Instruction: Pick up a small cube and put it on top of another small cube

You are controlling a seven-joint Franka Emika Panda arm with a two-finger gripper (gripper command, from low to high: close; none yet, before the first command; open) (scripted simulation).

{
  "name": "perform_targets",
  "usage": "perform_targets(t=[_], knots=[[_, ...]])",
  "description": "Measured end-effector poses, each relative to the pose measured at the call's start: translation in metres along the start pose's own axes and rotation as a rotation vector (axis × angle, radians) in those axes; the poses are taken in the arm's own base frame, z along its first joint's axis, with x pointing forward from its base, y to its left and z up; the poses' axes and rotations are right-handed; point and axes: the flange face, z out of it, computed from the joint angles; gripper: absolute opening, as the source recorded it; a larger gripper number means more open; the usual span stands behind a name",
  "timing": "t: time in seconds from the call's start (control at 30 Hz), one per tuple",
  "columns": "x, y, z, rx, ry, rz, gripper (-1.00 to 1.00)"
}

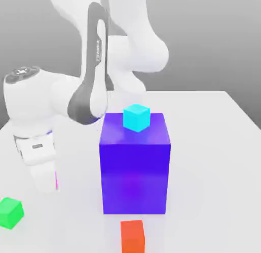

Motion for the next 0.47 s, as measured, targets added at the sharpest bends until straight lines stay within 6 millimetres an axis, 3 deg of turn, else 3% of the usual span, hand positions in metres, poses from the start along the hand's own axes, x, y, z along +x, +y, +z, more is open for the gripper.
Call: perform_targets(t=[0.17,0.33,0.37,0.47], knots=[[-0.041,0.04,-0.026,-0.006,0.0,0.247,-1.0],[-0.048,0.046,0.016,-0.008,0.002,0.28,-1.0],[-0.047,0.046,0.026,-0.007,0.001,0.279,1.0],[-0.047,0.046,0.026,-0.007,0.001,0.279,1.0]])
